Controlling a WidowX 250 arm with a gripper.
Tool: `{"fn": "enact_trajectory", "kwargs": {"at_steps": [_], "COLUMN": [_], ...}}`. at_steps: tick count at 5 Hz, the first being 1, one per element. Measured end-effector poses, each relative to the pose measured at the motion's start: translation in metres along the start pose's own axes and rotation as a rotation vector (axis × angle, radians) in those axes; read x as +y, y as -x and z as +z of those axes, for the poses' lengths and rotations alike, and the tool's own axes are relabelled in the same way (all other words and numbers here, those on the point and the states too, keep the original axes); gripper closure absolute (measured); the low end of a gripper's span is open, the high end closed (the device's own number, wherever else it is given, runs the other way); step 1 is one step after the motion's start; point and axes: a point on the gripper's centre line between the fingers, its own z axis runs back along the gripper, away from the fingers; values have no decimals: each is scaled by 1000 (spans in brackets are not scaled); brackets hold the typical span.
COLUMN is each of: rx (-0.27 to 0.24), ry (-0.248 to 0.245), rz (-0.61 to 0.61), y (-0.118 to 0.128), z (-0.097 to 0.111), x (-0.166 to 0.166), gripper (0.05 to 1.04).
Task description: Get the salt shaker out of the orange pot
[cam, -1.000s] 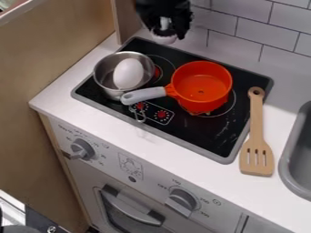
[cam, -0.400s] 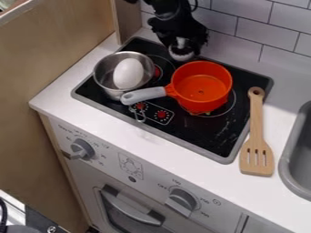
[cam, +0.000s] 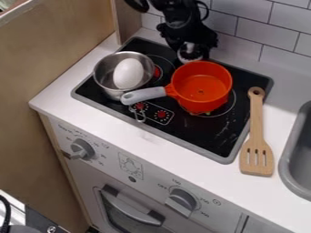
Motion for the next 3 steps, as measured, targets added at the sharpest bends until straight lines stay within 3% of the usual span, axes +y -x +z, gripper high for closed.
{"fn": "enact_trajectory", "kwargs": {"at_steps": [1,3], "rx": [8,80], "ry": [-4,-6], "rz": [5,28], "y": [2,13], "z": [0,3], "x": [-1,-5], "gripper": [73,84]}}
